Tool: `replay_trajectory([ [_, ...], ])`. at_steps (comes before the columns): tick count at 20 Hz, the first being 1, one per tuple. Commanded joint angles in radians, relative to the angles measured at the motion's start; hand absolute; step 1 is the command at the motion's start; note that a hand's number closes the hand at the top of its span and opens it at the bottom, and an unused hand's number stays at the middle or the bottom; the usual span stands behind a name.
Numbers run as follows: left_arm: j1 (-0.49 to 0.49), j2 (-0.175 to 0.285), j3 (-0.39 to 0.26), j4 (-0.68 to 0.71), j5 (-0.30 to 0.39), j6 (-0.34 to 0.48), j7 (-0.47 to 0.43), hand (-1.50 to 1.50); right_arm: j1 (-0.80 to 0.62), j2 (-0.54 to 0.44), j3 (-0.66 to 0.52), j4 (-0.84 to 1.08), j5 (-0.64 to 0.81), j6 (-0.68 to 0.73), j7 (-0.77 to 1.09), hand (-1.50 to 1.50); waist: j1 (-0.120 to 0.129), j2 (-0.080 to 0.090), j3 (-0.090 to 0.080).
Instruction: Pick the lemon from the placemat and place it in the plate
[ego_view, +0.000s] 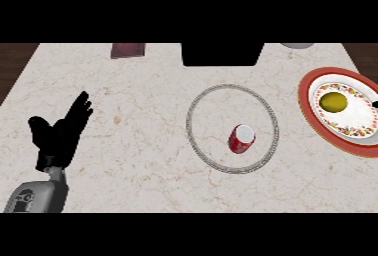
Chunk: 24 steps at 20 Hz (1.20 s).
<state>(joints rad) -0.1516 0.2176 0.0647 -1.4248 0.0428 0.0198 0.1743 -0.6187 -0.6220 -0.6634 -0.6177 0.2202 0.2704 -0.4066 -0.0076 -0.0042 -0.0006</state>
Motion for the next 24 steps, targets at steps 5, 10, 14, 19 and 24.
replay_trajectory([
  [5, -0.014, 0.012, 0.026, 0.044, -0.009, -0.033, -0.040, 0.00, 0.073, -0.092, -0.009, 0.041, -0.106, 0.137, -0.054, -1.50, 0.012, 0.005, 0.001],
  [10, 0.008, -0.001, 0.021, 0.019, -0.009, -0.040, -0.020, 0.00, 0.074, -0.157, -0.012, 0.149, -0.121, 0.152, -0.144, -1.50, 0.015, 0.006, 0.001],
  [14, 0.003, 0.002, 0.029, 0.013, -0.010, -0.042, -0.016, 0.00, 0.074, -0.207, 0.001, 0.273, -0.087, 0.127, -0.236, -1.50, 0.023, 0.010, 0.002],
  [19, -0.075, -0.015, 0.031, 0.066, -0.025, -0.021, -0.014, 0.00, 0.127, -0.241, 0.009, 0.327, -0.083, 0.146, -0.327, -1.50, 0.021, 0.012, 0.003],
  [24, -0.010, -0.020, 0.021, -0.034, -0.028, -0.017, 0.027, 0.00, 0.134, -0.275, 0.032, 0.375, -0.064, 0.135, -0.325, -1.50, 0.027, 0.011, 0.004],
])
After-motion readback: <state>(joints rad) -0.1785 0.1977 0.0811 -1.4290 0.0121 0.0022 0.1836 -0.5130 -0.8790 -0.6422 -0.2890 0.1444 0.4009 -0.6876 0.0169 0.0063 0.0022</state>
